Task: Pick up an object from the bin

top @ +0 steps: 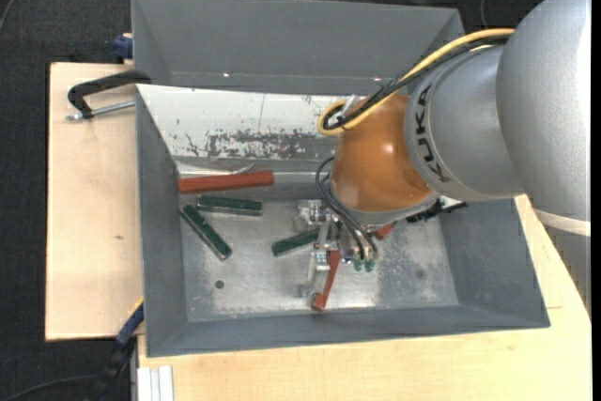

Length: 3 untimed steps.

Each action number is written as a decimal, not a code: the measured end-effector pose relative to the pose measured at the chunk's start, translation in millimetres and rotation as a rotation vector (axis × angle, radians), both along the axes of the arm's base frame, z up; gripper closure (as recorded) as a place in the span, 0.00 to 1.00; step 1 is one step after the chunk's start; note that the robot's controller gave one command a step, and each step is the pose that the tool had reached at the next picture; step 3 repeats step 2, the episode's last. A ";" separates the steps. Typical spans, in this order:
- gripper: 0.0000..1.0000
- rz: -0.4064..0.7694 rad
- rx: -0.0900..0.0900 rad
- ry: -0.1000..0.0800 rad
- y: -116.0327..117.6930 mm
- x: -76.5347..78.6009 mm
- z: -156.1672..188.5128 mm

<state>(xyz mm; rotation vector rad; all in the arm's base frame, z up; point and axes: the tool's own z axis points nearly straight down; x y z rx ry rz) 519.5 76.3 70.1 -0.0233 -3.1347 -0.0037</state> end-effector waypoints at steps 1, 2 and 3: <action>1.00 -0.003 -0.001 -0.007 -2.0 3.5 0.6; 1.00 0.014 0.002 -0.021 27.2 4.1 143.0; 1.00 0.014 0.002 -0.021 27.2 4.1 143.0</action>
Offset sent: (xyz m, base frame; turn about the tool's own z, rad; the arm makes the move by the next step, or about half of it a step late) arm 0.0000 0.0000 0.0000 0.0000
